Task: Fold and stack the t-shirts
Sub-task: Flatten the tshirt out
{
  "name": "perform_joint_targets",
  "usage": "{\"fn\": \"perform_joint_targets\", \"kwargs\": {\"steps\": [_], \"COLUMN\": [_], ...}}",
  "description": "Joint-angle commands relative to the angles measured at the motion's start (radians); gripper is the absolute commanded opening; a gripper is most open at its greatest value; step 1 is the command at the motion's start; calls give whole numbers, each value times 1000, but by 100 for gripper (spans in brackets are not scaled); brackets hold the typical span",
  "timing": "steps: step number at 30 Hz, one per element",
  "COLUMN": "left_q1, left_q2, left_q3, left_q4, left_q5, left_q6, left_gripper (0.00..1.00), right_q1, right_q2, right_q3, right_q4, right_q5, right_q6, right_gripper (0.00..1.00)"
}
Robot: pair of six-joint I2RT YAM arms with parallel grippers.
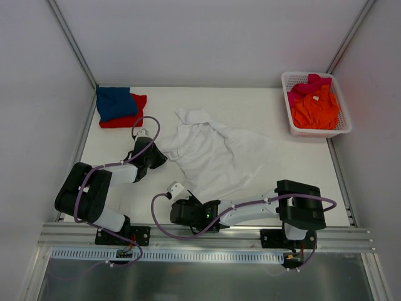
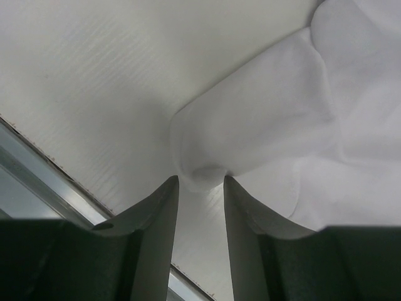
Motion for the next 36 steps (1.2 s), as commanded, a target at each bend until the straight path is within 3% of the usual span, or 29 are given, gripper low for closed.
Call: {"fn": "perform_joint_targets", "kwargs": {"steps": [1,22,36], "left_q1": [10,13,16], "left_q2": [29,17,17], "left_q3": [-9,-13,-13], "left_q4": [-71,-74,-74], "left_q5": [11,16,19], "left_q6": [37,40,44], "left_gripper": [0,0,0], "right_q1": [6,46,5], "right_q2": [22,42,31], "right_q3": [25,65,36], "right_q4": [1,-16,2], "right_q5": [-4,1,-5], "right_q6": [20,27,-11], "right_gripper": [38,38,38]}}
